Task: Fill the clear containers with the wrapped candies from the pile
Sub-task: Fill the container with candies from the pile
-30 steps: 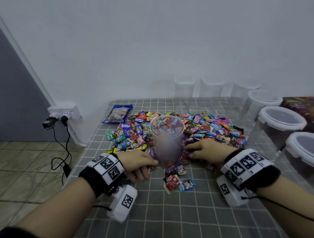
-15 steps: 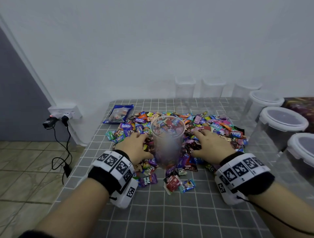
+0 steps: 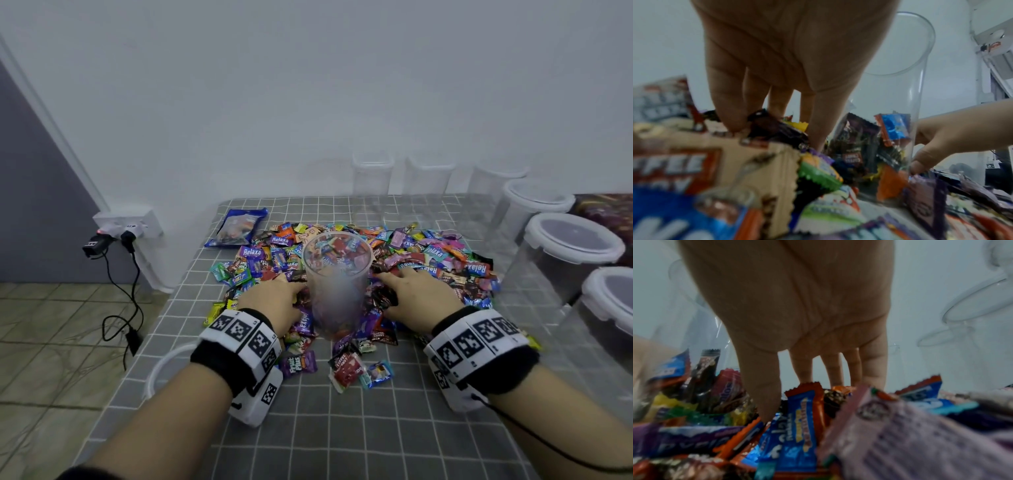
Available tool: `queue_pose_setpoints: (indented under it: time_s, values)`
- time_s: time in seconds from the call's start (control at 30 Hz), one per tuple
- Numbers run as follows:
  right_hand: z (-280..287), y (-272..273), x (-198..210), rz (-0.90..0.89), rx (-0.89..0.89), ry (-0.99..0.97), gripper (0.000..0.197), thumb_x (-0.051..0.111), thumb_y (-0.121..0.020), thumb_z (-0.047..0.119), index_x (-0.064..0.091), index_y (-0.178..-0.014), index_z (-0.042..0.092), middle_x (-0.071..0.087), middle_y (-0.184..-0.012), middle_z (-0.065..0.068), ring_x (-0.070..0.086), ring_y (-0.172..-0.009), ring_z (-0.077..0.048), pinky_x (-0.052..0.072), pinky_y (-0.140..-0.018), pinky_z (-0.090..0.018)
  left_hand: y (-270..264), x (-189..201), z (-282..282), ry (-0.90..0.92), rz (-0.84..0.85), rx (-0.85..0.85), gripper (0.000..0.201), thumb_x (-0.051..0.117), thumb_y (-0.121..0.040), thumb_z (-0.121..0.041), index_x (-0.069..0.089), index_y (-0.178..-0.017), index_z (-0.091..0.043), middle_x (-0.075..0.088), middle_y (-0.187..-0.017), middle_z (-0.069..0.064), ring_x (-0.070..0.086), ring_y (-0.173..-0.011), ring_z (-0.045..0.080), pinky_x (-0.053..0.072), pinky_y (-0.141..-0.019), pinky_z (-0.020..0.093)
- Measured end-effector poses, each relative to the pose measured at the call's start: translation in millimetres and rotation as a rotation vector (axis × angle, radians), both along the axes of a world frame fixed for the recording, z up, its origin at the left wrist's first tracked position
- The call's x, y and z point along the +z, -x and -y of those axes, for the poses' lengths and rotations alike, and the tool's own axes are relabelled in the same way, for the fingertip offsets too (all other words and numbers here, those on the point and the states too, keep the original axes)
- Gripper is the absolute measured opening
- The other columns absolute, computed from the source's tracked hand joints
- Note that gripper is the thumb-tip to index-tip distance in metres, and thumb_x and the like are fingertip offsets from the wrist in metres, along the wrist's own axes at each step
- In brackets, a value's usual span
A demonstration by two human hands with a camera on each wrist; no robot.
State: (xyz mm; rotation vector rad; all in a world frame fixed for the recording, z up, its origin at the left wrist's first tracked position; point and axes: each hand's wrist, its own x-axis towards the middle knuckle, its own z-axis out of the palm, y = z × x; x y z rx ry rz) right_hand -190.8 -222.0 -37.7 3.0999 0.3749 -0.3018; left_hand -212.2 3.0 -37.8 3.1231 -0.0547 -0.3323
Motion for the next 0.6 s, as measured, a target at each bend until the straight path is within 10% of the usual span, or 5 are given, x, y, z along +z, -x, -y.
queue_pose_setpoints:
  time_s: [0.2,0.6]
  values:
    - [-3.5,1.6,0.8,0.014,0.001,-0.012,0.051,0.055,-0.092,0.029,0.037,-0.140,0.025,0.042,-0.134,-0.008,0.046,-0.120,-0.028,0.046,-0.095,-0.037,-3.8,-3.4,0.8,0.047,0.058,-0.004,0.031,0.052,-0.090,-0.024,0.062,-0.120,-0.028,0.066,-0.110,0.005,0.060,-0.102,0.026,0.051,-0.084,0.037]
    - [-7.9,5.9,12.6,0.134,-0.024,-0.109,0.026,0.043,-0.091,0.006,0.053,-0.114,0.009,0.060,-0.113,-0.012,0.057,-0.104,-0.029,0.045,-0.080,-0.033,4.2,3.3,-2.6,0.168,0.211,0.040,0.026,0.045,-0.095,-0.020,0.067,-0.107,-0.019,0.068,-0.106,0.005,0.059,-0.101,0.025,0.048,-0.085,0.035]
